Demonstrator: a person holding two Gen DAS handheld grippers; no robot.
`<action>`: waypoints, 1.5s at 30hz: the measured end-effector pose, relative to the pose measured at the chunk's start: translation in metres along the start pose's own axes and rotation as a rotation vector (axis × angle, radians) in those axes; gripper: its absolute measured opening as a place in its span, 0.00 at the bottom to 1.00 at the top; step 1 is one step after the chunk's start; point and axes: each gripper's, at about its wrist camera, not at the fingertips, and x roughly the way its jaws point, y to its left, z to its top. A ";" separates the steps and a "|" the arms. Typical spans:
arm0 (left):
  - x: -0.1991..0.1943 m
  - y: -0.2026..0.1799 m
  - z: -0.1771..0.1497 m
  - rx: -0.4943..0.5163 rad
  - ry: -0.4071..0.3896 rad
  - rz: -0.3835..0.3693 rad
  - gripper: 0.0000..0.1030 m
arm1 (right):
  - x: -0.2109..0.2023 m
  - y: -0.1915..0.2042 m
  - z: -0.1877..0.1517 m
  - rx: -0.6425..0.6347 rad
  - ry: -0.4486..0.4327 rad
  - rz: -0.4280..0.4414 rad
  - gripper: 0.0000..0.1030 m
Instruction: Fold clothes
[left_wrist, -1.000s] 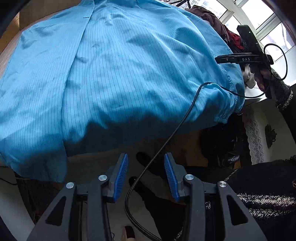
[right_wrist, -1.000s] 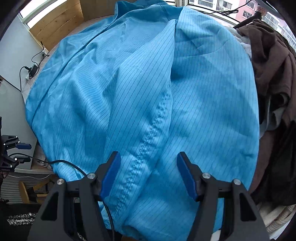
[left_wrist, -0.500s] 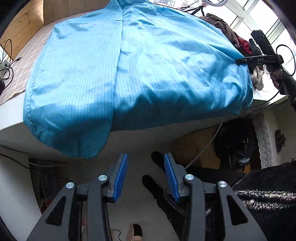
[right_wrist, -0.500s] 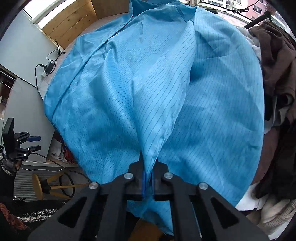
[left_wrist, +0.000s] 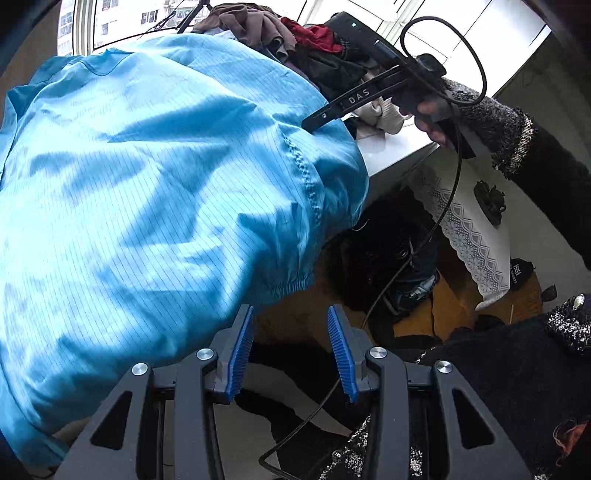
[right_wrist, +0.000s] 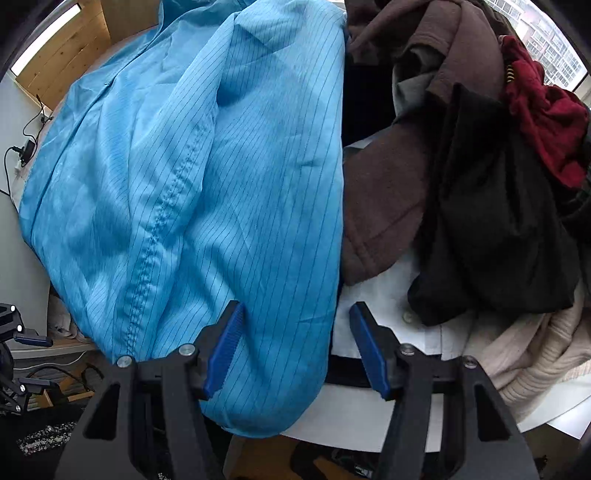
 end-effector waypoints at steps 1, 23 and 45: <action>0.001 0.001 0.004 0.001 0.004 0.005 0.38 | -0.001 0.002 0.000 -0.009 -0.022 0.046 0.19; 0.062 -0.029 0.168 0.022 -0.042 -0.111 0.38 | -0.177 -0.102 0.038 -0.001 -0.266 -0.153 0.37; 0.040 -0.059 0.233 -0.097 -0.176 -0.257 0.01 | -0.179 -0.107 0.149 -0.181 -0.288 0.039 0.45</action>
